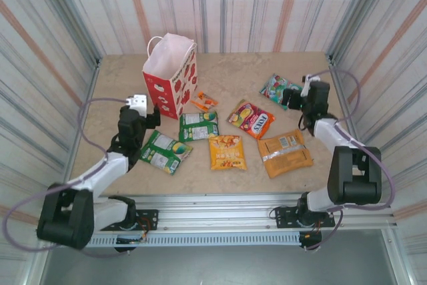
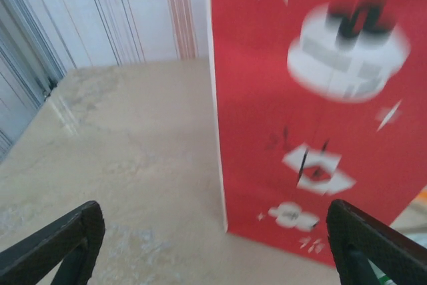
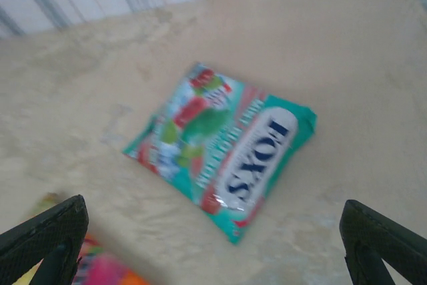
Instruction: Place the snacks into the paper bag
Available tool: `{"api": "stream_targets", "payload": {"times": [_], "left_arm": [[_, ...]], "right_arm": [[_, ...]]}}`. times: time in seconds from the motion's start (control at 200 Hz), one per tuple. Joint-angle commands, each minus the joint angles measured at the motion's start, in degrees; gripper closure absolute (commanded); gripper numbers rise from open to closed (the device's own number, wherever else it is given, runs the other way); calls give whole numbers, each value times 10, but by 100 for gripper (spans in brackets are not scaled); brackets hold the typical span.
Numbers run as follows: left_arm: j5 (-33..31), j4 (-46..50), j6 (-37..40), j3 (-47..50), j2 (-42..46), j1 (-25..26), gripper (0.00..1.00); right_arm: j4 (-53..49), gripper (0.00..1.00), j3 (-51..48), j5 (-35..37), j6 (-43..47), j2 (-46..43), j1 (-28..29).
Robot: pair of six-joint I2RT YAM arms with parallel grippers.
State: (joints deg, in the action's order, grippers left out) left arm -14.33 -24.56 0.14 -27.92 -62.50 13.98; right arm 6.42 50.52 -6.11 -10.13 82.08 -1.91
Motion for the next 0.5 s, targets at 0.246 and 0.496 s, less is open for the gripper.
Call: {"api": "stream_targets", "payload": {"times": [0.246, 0.496], "left_arm": [[244, 294, -185, -75, 132, 5, 25], [411, 343, -311, -70, 118, 30, 38]], "right_arm": [[-386, 1, 99, -161, -125, -78, 108], [-423, 5, 14, -145, -205, -131, 236]]}}
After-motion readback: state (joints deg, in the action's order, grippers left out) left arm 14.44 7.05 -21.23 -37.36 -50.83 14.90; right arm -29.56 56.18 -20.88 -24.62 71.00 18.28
